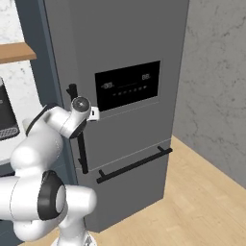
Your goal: Grab a lemon wedge from the fridge and one ice cube from the ice bowl, and put them in the glass of lemonade.
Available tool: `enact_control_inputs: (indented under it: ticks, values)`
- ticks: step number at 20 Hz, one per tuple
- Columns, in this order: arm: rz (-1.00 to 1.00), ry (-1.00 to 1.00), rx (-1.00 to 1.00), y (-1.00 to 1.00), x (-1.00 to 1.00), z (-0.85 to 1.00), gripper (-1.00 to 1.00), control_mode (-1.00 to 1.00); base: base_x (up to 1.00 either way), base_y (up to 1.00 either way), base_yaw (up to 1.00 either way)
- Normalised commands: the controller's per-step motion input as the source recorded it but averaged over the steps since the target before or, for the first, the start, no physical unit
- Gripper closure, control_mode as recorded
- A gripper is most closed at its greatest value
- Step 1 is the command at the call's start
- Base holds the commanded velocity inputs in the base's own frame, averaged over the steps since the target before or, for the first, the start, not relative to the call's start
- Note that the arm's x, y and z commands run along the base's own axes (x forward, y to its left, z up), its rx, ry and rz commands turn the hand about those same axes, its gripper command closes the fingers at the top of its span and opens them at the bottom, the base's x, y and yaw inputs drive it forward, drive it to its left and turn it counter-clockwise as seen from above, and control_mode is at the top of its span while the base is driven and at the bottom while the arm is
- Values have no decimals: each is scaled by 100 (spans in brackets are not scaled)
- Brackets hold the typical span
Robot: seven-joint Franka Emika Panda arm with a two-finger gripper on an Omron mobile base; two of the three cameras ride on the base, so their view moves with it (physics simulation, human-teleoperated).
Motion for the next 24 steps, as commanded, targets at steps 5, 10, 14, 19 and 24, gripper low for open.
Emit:
enact_control_inputs:
  ticks: [5,10,14,19,24]
  values:
    - [-5,0,-2,-32,0,1,100,-100,0,0,0]
    - [-16,0,1,-83,-19,11,100,-100,0,0,0]
    - [-21,0,6,-95,-30,13,100,-100,0,0,0]
    - [-24,0,11,-100,-31,18,100,-100,0,0,0]
    - [-25,0,14,-100,-37,27,100,-100,0,0,0]
